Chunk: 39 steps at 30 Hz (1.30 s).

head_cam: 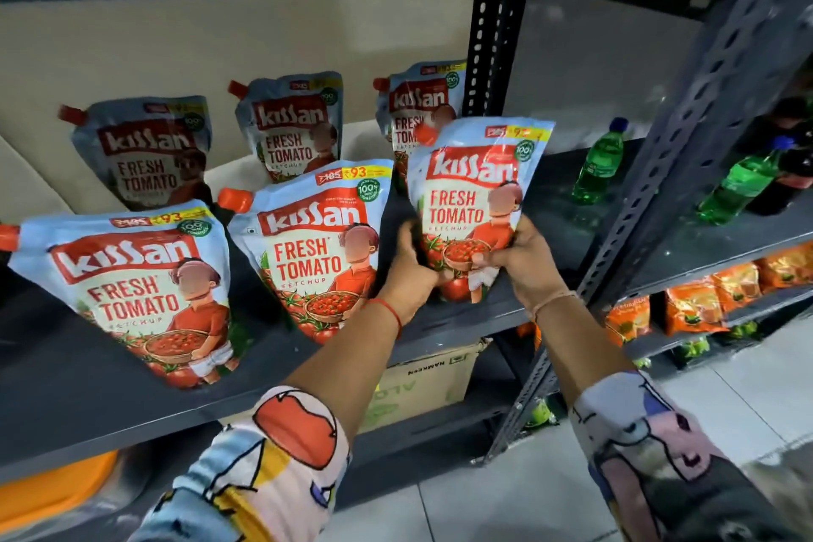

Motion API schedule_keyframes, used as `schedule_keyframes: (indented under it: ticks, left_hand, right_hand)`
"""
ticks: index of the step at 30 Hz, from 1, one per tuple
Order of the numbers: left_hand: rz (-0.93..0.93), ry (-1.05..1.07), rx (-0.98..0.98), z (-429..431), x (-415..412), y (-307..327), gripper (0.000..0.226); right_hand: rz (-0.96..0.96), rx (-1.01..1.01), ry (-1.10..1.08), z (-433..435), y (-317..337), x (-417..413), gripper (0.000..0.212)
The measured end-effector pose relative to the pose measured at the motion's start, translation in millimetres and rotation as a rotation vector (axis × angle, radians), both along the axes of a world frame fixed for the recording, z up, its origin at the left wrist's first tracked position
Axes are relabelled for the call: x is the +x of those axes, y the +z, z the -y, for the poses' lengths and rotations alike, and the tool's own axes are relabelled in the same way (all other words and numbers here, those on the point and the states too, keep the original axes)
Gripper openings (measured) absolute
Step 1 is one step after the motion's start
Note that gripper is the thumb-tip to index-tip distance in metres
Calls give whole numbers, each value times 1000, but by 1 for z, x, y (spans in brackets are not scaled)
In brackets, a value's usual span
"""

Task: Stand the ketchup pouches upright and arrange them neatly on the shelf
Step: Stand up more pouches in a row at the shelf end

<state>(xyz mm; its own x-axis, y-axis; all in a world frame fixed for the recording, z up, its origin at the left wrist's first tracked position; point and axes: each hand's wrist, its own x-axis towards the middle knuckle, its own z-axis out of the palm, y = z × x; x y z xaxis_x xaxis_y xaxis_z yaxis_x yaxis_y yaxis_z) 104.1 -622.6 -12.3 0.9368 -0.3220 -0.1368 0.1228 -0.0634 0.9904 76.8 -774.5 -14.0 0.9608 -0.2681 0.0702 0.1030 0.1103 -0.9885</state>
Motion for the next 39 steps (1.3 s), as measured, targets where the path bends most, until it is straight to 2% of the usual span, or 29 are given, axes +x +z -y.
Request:
schedule_keyframes:
  ticks: [4,9,12,15,20,26,32,39]
  left_hand:
    - [45,62,129,-4,0,-19,99]
    - [97,110,91,-6,-11,-27,92]
    - [124,74,149,-12,-11,-33,92]
    - [148,-3,285,-16,-10,-30,93]
    - [192,-19,358,-8,-11,-21,92]
    - [195,-56,356,23,-10,-14,90]
    - [224,-57,362,46,-10,-18,75]
    - [234,-81,370,47,-4,-27,80]
  right_hand:
    - [-15,-16,38,-6,-12,3,57]
    - [-112,-57,154,-1,-20,1,58]
    - [-189,-203,254,3,-34,-8,82]
    - [-187,-346,178,-3,-43,-12,93]
    - [-196,-418,55,3,-48,-9,88]
    - [-202,-428,-46,31,-45,-14,79]
    - [-204,-478,-71,48,-44,-20,66]
    - [-205,-478,-66,45,-44,-22,66]
